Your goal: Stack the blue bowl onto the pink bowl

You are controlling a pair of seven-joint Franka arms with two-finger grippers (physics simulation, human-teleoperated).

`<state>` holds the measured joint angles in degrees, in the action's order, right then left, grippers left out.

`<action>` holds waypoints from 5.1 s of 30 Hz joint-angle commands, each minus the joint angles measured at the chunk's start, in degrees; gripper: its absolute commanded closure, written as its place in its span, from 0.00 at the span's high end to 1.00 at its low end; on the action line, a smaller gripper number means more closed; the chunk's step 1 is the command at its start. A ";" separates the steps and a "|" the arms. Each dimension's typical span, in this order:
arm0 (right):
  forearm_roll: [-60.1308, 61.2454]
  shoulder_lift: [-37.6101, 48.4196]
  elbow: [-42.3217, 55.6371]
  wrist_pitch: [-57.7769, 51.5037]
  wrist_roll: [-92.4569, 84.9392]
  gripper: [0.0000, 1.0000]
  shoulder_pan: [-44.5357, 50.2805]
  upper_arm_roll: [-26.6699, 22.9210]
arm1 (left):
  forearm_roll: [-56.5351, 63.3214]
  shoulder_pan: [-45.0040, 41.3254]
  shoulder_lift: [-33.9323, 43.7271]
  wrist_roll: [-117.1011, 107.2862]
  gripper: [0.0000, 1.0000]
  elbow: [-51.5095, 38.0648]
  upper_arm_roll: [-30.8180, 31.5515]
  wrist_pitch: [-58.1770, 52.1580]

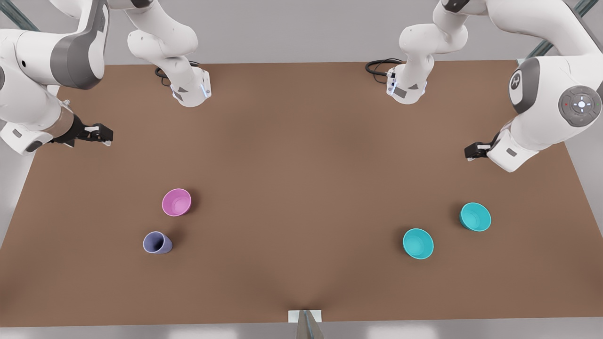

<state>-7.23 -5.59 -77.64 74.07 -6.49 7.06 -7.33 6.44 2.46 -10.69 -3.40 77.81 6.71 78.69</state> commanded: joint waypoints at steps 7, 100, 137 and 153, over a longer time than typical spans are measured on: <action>3.89 -17.43 -9.72 17.85 -0.80 1.00 1.73 1.09 | -0.03 -0.08 -0.12 -1.87 1.00 0.06 -0.03 -0.73; -0.15 -12.17 5.05 6.62 -3.35 1.00 -0.82 2.32 | -0.02 0.27 -4.61 -2.22 1.00 -2.31 -2.48 -0.74; 0.99 -6.36 5.48 0.63 -2.91 1.00 -3.28 1.71 | -20.68 0.44 -40.73 14.48 0.77 -1.43 -4.42 49.45; 1.08 -6.36 5.40 0.90 -2.91 1.00 -3.37 1.71 | -22.70 0.00 -41.78 13.25 0.22 -1.43 -4.42 49.45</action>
<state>-6.19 -12.02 -72.27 74.91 -7.93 3.69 -5.60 -16.08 2.37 -52.54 10.05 76.41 2.28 128.07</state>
